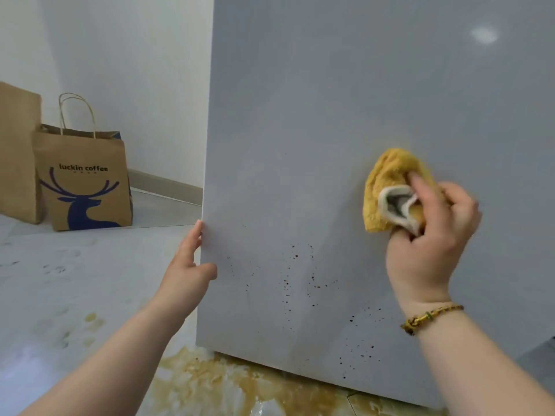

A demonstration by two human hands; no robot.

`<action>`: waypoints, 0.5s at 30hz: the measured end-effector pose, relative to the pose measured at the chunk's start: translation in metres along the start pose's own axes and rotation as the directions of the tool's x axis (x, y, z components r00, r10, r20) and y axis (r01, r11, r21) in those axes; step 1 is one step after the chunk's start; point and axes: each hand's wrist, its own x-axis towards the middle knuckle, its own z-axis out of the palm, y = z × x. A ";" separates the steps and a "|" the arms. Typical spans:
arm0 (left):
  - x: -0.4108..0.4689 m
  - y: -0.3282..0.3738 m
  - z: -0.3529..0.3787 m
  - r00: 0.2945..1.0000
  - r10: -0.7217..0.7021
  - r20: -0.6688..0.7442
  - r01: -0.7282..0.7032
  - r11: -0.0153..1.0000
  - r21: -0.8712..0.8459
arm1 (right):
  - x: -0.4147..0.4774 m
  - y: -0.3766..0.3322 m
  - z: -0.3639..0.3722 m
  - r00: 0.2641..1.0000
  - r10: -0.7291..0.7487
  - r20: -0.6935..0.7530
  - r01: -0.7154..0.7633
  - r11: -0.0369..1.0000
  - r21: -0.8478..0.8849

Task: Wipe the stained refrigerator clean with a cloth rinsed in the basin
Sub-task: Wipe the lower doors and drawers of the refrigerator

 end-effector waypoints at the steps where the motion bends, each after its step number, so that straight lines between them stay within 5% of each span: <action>1: 0.000 0.001 -0.001 1.000 -0.009 0.003 0.009 1.000 -0.015 | 0.015 -0.005 0.006 0.997 0.027 -0.078 -0.029 0.999 -0.028; 3: 0.000 0.001 -0.005 0.999 -0.031 0.013 0.031 0.999 -0.031 | 0.023 -0.014 0.020 0.993 -0.016 -0.117 0.000 0.991 -0.137; 6: 0.001 0.001 -0.008 0.998 -0.054 0.043 0.055 0.998 -0.037 | -0.020 -0.019 0.030 0.975 -0.212 0.063 0.220 0.948 -0.229; 10: 0.001 0.005 -0.009 0.996 -0.053 0.073 0.056 0.998 -0.033 | -0.092 -0.013 0.025 0.734 -0.543 0.408 0.623 0.777 -0.088; 12: 0.002 0.005 -0.011 0.994 -0.057 0.097 0.059 0.998 -0.022 | -0.102 -0.016 0.023 0.667 -0.564 0.487 0.653 0.757 -0.016; 15: 0.001 0.002 -0.013 0.992 -0.060 0.111 0.061 0.998 -0.008 | -0.073 -0.029 0.025 0.766 -0.486 0.420 0.523 0.852 0.033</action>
